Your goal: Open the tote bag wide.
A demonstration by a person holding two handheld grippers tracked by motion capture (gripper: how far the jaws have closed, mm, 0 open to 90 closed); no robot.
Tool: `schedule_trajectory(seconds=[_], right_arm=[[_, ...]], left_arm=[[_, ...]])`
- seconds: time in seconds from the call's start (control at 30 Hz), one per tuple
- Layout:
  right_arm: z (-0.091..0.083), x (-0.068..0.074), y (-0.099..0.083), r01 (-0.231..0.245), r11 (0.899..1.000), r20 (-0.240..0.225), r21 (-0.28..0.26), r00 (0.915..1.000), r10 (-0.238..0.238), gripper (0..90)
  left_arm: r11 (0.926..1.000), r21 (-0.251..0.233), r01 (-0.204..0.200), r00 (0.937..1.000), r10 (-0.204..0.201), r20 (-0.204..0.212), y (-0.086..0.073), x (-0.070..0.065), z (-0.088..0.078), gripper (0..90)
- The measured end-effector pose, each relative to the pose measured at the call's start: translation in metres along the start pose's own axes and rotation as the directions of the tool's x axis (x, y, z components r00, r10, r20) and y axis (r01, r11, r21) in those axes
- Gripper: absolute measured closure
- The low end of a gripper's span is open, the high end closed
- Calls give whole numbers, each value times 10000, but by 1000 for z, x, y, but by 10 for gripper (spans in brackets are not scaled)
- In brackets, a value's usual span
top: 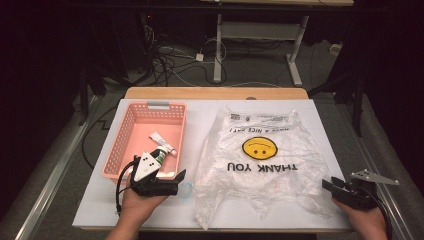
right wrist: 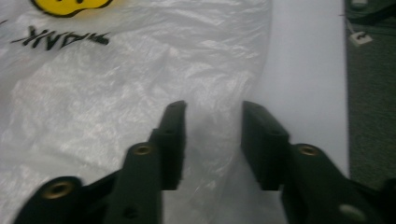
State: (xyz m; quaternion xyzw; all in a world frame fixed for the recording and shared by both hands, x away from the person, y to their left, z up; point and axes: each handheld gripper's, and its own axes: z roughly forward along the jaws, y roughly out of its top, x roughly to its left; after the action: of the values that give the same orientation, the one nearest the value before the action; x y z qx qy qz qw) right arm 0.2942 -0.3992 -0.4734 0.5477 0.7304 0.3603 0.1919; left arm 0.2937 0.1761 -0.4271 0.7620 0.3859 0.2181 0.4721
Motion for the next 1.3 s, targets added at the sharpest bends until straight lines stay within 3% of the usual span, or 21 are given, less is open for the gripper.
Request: schedule_trajectory(seconds=[0.03,0.07,0.13,0.27,0.4,0.43,0.53,0.57,0.63,0.7,0.73,0.8,0.9,0.93,1.03,1.2,1.23,1.27,1.3], right_arm=[[0,3,-1,255,9996,-117,94,9996,-254,776],[0,4,-2,355,9993,-293,153,9990,-350,826],[-2,7,-4,414,9988,-631,267,9972,-396,900],[-7,17,-9,745,9966,-760,357,9945,-717,900],[-22,41,-19,1251,9919,-894,198,9884,-1229,900],[-25,46,-21,1281,9916,-932,163,9876,-1261,900],[-29,53,-27,1449,9893,-1163,160,9830,-1421,900],[-31,58,-32,1574,9871,-1389,291,9786,-1520,889],[-32,60,-33,1532,9879,-1474,244,9779,-1480,780],[-34,58,-32,1481,9889,-1460,88,9786,-1452,743],[-38,56,-28,1265,9913,-1353,-355,9822,-1302,678],[-40,54,-23,1186,9904,-1280,-716,9836,-1270,626],[-37,51,-14,1243,9887,-1148,-842,9844,-1336,574],[-29,47,0,1216,9872,-678,-1032,9893,-1289,533],[-8,33,25,1391,9855,-175,-975,9898,-1415,515],[33,5,65,861,9906,102,-1060,9963,-855,503],[33,5,65,861,9906,102,-1060,9963,-855,503],[49,-3,77,675,9928,125,-988,9977,-666,504],[49,-3,77,675,9928,125,-988,9977,-666,504]], left_arm=[[9999,20,166,9998,-166,149,-1,2,1,0],[9996,65,287,9985,-289,475,-2,4,2,0],[9998,-31,172,9978,-170,640,-2,5,2,0],[9999,55,122,9971,-125,745,-3,4,2,0],[9998,110,161,9977,-168,650,-4,3,1,0],[9999,51,-161,9991,159,401,-3,1,-2,0],[9994,122,-334,9988,329,354,-1,-1,-4,0],[9994,236,-238,9986,227,470,-2,0,-3,0],[9997,209,-157,9983,145,559,-3,2,-2,0],[9997,242,-89,9983,75,582,-4,3,-1,0],[9996,299,26,9983,-44,576,-4,3,-1,0],[9990,409,175,9981,-199,586,-4,4,-1,0],[9980,532,339,9976,-370,591,-4,5,-1,0],[9971,606,461,9967,-500,633,-2,5,-1,0],[9975,531,465,9970,-496,588,0,5,-2,0],[9987,396,317,9979,-339,556,2,4,-3,0],[9987,396,317,9979,-339,556,2,4,-3,0],[9988,358,333,9981,-351,499,2,4,-3,0],[9990,307,314,9985,-327,435,2,5,-3,0]])
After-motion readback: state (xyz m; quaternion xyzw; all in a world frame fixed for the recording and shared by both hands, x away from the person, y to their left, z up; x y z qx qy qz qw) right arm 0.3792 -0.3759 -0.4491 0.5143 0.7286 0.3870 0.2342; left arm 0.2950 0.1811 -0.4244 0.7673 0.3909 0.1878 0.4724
